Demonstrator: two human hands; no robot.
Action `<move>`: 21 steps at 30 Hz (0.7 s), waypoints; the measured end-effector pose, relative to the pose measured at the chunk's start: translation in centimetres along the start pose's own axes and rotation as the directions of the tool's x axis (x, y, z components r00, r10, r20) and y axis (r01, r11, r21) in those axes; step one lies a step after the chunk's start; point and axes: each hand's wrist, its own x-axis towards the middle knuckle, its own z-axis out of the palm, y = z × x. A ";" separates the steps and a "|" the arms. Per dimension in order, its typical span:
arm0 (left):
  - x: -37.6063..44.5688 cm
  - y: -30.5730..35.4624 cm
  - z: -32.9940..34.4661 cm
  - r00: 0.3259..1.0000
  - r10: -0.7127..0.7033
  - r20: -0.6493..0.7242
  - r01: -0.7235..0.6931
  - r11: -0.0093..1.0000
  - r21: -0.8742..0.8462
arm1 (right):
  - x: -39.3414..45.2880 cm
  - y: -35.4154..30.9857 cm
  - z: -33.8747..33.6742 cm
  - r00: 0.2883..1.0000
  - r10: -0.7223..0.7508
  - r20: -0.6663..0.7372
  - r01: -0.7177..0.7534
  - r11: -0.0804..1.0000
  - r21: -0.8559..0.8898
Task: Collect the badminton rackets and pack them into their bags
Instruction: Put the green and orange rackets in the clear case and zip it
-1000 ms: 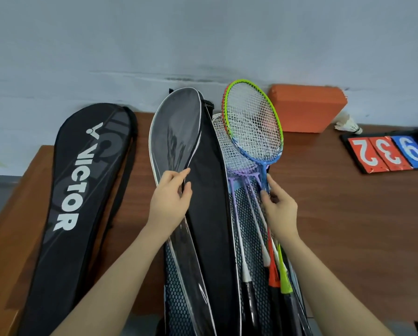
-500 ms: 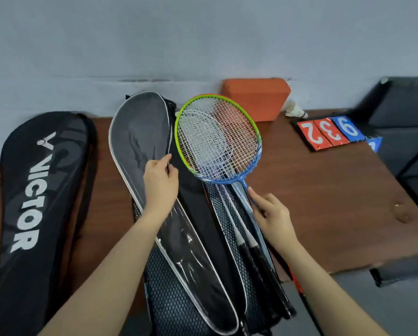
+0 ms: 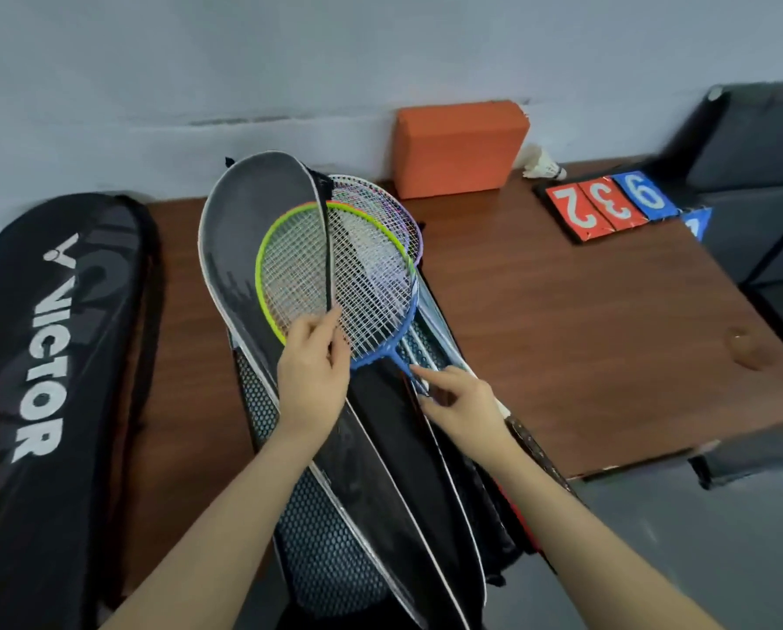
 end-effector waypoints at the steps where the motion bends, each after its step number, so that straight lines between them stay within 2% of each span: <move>1: -0.4 -0.1 -0.3 1.000 0.011 -0.010 -0.011 1.000 -0.016 | 0.4 -0.4 0.4 1.000 0.018 -0.014 -0.018 0.999 0.039; 6: -0.2 -0.6 -2.2 0.999 -0.023 -0.046 0.018 0.995 -0.101 | 2.4 -2.9 3.1 1.000 0.019 -0.008 -0.018 0.992 0.127; 11: 0.4 -1.7 -4.6 0.997 -0.043 -0.072 0.032 0.988 -0.152 | 5.0 -4.9 5.3 1.000 -0.027 -0.013 0.027 0.998 0.064; 15: 0.2 -2.4 -6.1 0.997 0.016 -0.078 -0.023 0.996 -0.088 | 7.9 -6.9 7.2 0.996 -0.088 0.013 0.088 0.996 0.022; 18: 0.3 -3.2 -7.0 0.992 -0.017 -0.128 0.010 0.999 -0.052 | 10.3 -7.9 9.1 0.996 -0.094 0.009 0.094 0.995 0.026; 21: 0.5 -4.1 -7.4 0.989 -0.080 -0.122 0.074 0.996 -0.053 | 12.3 -7.7 11.1 0.993 -0.106 0.056 0.109 0.992 -0.059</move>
